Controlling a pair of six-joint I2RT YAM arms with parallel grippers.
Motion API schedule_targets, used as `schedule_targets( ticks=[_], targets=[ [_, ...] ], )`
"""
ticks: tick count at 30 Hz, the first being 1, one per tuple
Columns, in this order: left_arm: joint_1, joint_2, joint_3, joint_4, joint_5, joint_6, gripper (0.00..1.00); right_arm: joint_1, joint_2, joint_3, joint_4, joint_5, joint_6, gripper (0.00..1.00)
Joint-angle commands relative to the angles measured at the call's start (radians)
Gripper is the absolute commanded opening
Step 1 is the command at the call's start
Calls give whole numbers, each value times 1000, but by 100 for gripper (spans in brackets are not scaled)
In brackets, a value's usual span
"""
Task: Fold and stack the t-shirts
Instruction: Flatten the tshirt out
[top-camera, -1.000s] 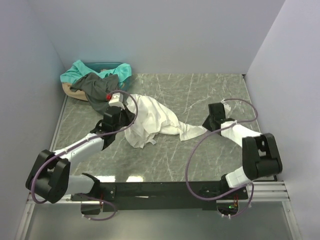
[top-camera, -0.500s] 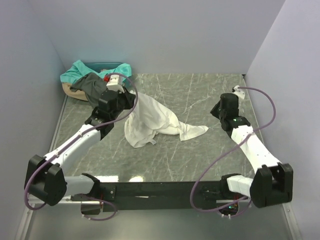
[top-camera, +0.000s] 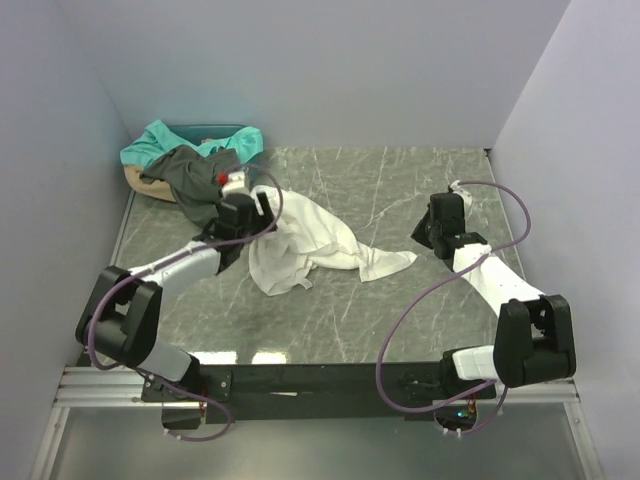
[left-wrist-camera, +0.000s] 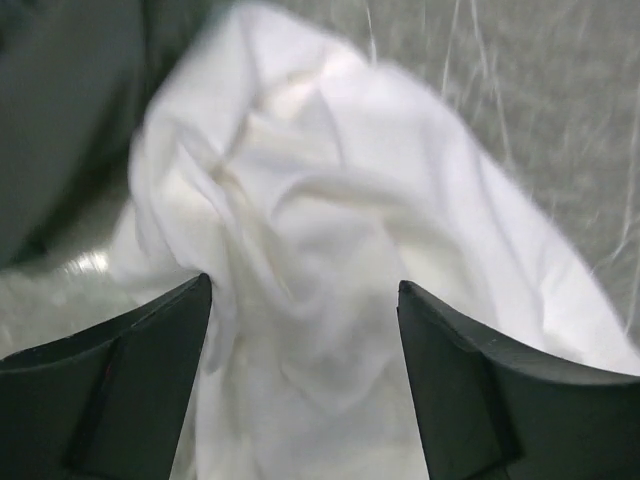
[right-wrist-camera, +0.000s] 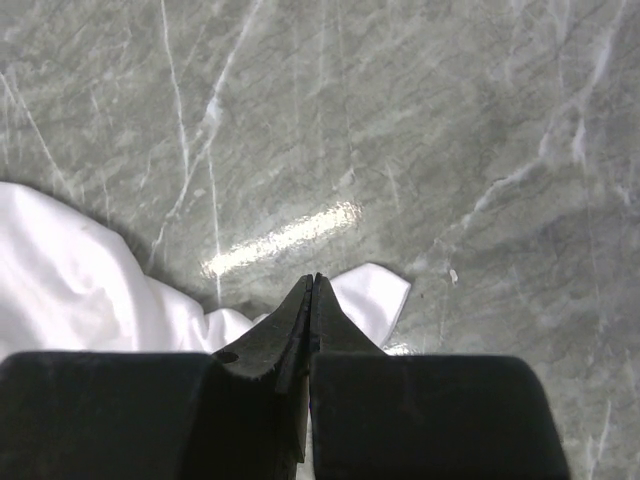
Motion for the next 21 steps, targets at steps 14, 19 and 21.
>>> schedule_targets(
  ticks=[14,19,21],
  targets=[
    [-299,62,-129,103,-269,-114,73,-5,8,-21,85,-47,-19,0],
    [-301,158,-70,83,-312,-92,70,-5,-9,-26,85,-42,-22,0],
    [-301,189,-40,69,-332,-86,68,-5,-20,-29,86,-44,-24,0]
  ],
)
